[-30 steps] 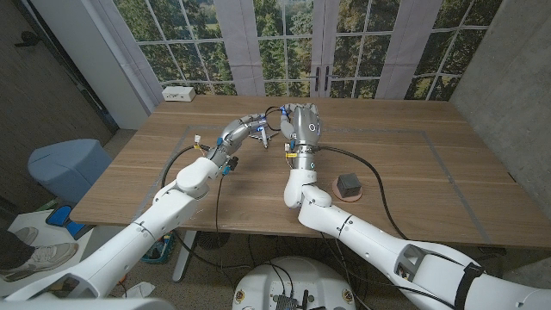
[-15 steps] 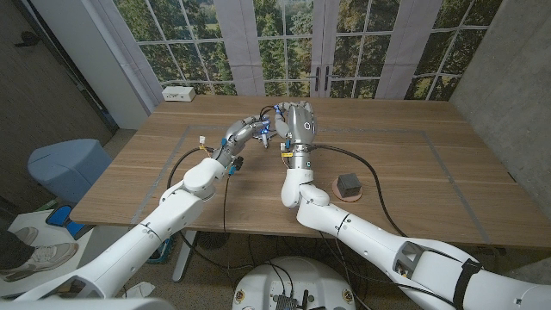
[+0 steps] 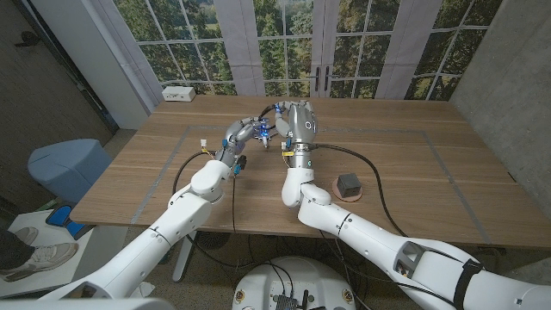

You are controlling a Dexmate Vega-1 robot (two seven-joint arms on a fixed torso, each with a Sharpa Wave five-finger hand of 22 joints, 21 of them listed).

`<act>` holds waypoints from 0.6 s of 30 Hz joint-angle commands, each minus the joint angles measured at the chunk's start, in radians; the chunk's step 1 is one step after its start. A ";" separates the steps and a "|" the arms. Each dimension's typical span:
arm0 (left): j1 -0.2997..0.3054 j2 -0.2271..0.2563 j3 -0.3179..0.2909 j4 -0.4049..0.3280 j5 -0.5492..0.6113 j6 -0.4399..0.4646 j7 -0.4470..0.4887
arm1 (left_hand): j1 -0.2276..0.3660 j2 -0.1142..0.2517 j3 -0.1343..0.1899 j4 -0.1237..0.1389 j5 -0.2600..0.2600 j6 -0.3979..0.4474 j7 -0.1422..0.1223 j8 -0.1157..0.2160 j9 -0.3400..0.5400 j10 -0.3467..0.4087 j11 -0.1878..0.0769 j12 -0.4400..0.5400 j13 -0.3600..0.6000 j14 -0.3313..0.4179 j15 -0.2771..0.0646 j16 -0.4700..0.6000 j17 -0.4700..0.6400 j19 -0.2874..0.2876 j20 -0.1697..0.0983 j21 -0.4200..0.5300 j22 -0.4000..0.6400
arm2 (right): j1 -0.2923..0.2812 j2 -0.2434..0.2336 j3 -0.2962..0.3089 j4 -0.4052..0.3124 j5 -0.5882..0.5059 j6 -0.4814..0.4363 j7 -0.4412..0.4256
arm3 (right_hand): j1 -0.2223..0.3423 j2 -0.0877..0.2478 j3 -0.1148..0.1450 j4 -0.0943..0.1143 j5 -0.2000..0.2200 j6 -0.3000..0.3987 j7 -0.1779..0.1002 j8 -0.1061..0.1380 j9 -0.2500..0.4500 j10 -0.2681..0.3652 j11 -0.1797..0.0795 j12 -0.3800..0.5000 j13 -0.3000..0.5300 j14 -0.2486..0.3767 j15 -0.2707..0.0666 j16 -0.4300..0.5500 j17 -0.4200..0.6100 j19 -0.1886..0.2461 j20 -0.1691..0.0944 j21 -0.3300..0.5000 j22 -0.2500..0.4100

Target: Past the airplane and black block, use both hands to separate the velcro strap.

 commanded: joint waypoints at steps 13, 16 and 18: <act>0.025 -0.079 -0.010 0.035 0.047 -0.113 0.100 | 0.017 0.016 -0.022 0.015 0.013 -0.002 0.018 0.084 0.117 0.046 -0.015 0.098 0.113 0.030 -0.079 0.034 0.084 -0.019 -0.015 0.095 0.042 | -0.044 0.055 0.146 0.010 0.019 0.066 -0.003 | -0.007 0.003 0.014 0.001 0.013 -0.020 0.003 -0.015 0.006 0.003 -0.008 -0.001 0.016 0.026 -0.131 0.007 0.019 0.010 0.014 0.016 0.003; 0.026 -0.087 -0.009 0.041 0.059 -0.128 0.108 | 0.021 0.018 -0.021 0.014 0.018 -0.012 0.020 0.100 0.142 0.040 -0.013 0.117 0.139 0.027 -0.076 0.038 0.101 -0.030 -0.016 0.116 0.052 | -0.054 0.075 0.178 0.023 0.003 0.085 -0.003 | -0.009 0.004 0.016 0.002 0.015 -0.022 0.004 -0.017 0.007 0.000 -0.007 -0.001 0.019 0.029 -0.130 0.007 0.022 0.011 0.016 0.018 0.003; 0.026 -0.089 -0.009 0.044 0.063 -0.135 0.107 | 0.022 0.019 -0.021 0.015 0.020 -0.015 0.019 0.106 0.152 0.037 -0.012 0.124 0.149 0.026 -0.076 0.039 0.108 -0.034 -0.017 0.125 0.056 | -0.058 0.086 0.197 0.028 0.001 0.091 -0.003 | -0.011 0.006 0.017 0.003 0.016 -0.023 0.004 -0.018 0.007 0.000 -0.007 0.000 0.021 0.033 -0.129 0.008 0.024 0.010 0.018 0.019 0.003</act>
